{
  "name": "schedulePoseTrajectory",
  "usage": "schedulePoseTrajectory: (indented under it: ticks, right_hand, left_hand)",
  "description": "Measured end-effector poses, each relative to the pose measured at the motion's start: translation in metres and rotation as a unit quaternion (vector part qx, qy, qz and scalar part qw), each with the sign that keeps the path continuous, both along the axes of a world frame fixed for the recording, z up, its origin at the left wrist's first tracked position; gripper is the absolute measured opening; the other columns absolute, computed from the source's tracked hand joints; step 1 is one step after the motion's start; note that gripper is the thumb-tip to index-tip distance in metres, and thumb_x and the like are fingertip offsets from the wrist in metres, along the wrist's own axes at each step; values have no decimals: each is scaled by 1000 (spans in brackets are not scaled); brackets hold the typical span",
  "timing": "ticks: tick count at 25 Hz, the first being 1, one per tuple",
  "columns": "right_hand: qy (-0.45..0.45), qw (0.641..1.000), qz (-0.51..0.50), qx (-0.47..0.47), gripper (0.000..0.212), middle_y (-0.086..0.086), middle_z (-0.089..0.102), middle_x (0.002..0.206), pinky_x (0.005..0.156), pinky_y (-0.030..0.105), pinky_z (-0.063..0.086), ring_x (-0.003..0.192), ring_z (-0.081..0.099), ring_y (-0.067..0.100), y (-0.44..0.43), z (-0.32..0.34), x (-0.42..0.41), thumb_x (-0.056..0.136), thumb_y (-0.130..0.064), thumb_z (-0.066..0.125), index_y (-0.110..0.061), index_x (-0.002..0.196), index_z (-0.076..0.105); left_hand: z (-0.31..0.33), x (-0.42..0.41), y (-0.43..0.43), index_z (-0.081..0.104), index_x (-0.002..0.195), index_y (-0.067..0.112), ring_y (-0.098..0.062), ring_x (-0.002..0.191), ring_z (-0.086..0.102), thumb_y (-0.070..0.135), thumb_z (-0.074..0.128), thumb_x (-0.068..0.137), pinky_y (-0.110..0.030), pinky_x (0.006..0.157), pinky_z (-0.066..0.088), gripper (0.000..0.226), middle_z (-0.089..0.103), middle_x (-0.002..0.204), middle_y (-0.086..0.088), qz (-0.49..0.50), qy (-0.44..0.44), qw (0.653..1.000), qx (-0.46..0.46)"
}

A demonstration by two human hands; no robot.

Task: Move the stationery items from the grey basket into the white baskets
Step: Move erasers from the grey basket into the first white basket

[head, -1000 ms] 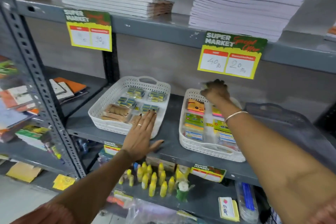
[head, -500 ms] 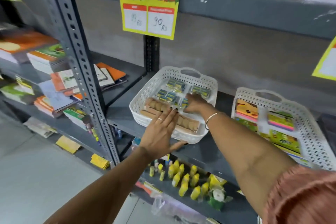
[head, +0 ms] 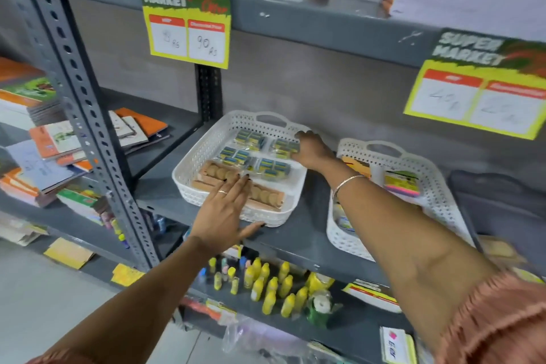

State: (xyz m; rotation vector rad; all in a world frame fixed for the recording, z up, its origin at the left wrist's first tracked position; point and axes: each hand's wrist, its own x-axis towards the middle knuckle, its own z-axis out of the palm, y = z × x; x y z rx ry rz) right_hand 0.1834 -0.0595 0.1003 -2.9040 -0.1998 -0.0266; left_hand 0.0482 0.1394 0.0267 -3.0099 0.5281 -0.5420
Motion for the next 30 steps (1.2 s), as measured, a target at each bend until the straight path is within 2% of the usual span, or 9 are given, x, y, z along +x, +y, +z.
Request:
schedulePoseTrajectory:
  ticks: [3, 6, 10, 12, 15, 18, 20, 27, 30]
  right_hand:
    - [-47, 996, -73, 13, 52, 16, 43, 139, 101, 41, 42, 133, 38, 31, -61, 22, -33, 90, -23, 54, -8, 138, 40]
    - [-74, 984, -162, -8, 46, 15, 48, 135, 98, 42, 44, 130, 43, 32, -139, 27, -73, 91, -21, 54, -8, 134, 46]
    - [-30, 954, -296, -30, 37, 19, 54, 135, 100, 43, 46, 127, 51, 35, -228, 11, -125, 93, -12, 50, -6, 130, 53]
    - [7, 943, -328, -56, 37, 19, 55, 135, 102, 43, 48, 126, 53, 34, -263, -6, -146, 93, -10, 49, -4, 129, 54]
    - [55, 942, -313, -112, 46, 18, 51, 137, 104, 46, 45, 128, 49, 34, -297, -23, -167, 88, -3, 55, -1, 133, 48]
    - [98, 941, -291, -140, 50, 14, 40, 143, 106, 52, 41, 134, 36, 33, -313, -37, -171, 93, -7, 51, -9, 142, 38]
    - [121, 940, -282, -149, 50, 13, 36, 147, 108, 55, 37, 137, 32, 34, -320, -48, -166, 96, -9, 46, -14, 144, 36]
    - [102, 935, -251, -227, 49, 14, 39, 145, 109, 46, 37, 138, 30, 32, -327, -55, -156, 95, -3, 39, -11, 143, 36]
    - [120, 938, -245, -214, 49, 13, 43, 142, 105, 45, 41, 134, 36, 31, -333, -45, -152, 94, -14, 47, -16, 143, 38]
  left_hand:
    - [7, -4, -5, 48, 127, -2, -32, 125, 43, 70, 14, 82, -35, 109, 7, 91, 49, 134, -20, 25, 10, 1000, -1]
    - [13, -10, -24, 39, 130, -8, -32, 132, 31, 67, 16, 83, -36, 113, -7, 92, 42, 138, -23, 6, 3, 1000, -6]
    - [-7, -25, -75, 29, 136, -4, -26, 140, 8, 65, 15, 86, -38, 114, 1, 87, 21, 148, -19, -115, 22, 993, 7]
    - [-24, -30, -98, 32, 135, -4, -19, 141, -1, 64, 26, 84, -34, 113, 2, 85, 28, 147, -18, -151, 38, 988, 12]
    - [-44, -26, -117, 34, 135, -3, -23, 138, 16, 72, 22, 81, -31, 111, 9, 93, 39, 141, -19, -133, 85, 987, -15]
    - [-54, -19, -121, 37, 134, -3, -29, 129, 38, 81, 12, 73, -38, 106, 32, 107, 42, 140, -19, -92, 114, 988, -50]
    - [-56, -17, -123, 40, 132, -3, -30, 123, 46, 83, 9, 71, -44, 100, 39, 110, 47, 136, -19, -81, 120, 988, -46]
    - [-59, -17, -122, 45, 129, -2, -27, 118, 51, 81, 8, 72, -44, 96, 43, 107, 53, 131, -16, -74, 115, 990, -20]
    - [-57, -17, -122, 51, 124, -1, -25, 112, 57, 79, 7, 75, -42, 88, 48, 104, 58, 125, -14, -74, 131, 989, -7]
